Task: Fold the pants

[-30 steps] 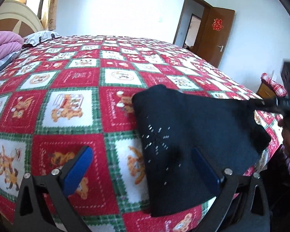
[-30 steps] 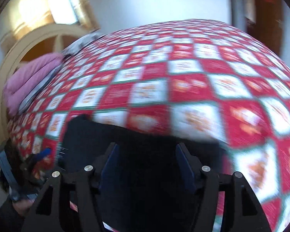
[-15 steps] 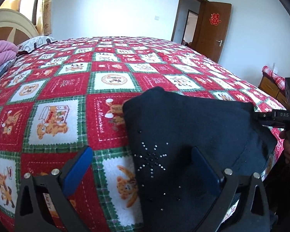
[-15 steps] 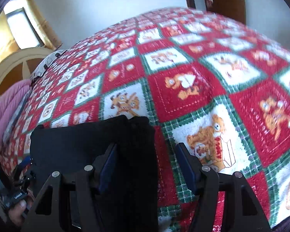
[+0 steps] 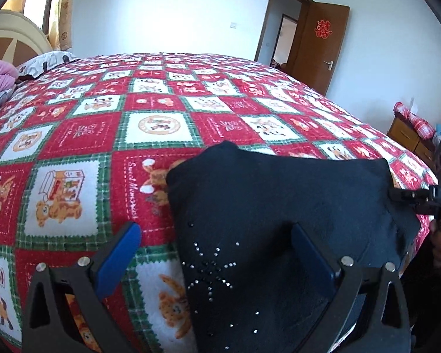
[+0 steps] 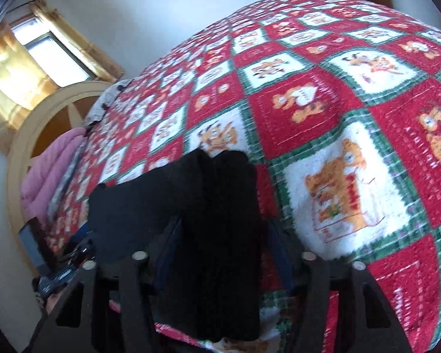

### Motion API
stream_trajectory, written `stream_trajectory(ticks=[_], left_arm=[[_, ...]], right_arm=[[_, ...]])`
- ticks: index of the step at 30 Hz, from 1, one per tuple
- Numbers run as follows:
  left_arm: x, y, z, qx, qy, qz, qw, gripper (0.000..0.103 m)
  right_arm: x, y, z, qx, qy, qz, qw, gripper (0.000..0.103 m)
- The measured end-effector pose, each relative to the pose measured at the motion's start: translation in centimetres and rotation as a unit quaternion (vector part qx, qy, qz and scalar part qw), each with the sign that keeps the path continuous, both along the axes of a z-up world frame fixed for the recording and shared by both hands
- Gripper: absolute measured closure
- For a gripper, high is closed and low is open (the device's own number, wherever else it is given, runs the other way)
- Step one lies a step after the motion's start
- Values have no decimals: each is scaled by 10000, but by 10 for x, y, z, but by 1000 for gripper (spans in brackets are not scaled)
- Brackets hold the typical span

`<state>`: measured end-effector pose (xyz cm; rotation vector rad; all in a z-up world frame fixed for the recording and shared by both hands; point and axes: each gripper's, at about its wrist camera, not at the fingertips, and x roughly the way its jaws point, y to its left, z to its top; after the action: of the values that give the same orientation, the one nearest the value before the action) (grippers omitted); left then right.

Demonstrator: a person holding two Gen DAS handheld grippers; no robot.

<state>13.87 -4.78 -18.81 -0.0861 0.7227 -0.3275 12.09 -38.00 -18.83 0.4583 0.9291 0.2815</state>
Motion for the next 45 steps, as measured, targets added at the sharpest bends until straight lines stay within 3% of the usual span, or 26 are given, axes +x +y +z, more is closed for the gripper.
stream_trajectory(ticks=[6, 11, 17, 19, 21, 26, 28, 30, 32, 36, 45], left_arm=[[1, 0, -2, 13, -19, -44, 10000, 0], [1, -2, -2, 20, -52, -70, 10000, 0], [-1, -1, -2, -9, -95, -106, 9999, 2], [-3, 0, -1, -58, -87, -109, 9999, 9], [-7, 1, 1, -177, -77, -169, 9997, 23], [-5, 0, -1, -296, -70, -240, 9993, 25], [-4, 2, -1, -367, -56, -255, 9990, 33], [-4, 5, 1, -414, -38, -256, 9988, 64], [-3, 10, 2, -469, 6, -202, 9987, 77], [-5, 15, 3, -655, 28, -199, 9977, 87], [-16, 26, 19, -1035, -196, -268, 9941, 93]], right_arm=[[-2, -2, -6, 151, 30, 45, 9999, 55], [-4, 6, -7, -232, -66, 97, 9997, 56], [-5, 1, -8, -38, -84, 1, 10000, 58], [-7, 4, -5, -92, -166, 14, 9998, 63], [-9, 4, -3, -56, -231, 0, 9997, 65], [-7, -3, -10, 182, -114, -89, 9997, 65], [-6, -5, -11, 291, -101, -98, 9995, 65], [-8, -4, -9, 258, -142, -77, 9995, 69], [-10, -1, -4, 206, -212, -68, 9995, 75], [-14, -1, 2, 263, -297, -56, 9992, 78], [-26, 10, 22, -22, -583, 49, 9983, 79]])
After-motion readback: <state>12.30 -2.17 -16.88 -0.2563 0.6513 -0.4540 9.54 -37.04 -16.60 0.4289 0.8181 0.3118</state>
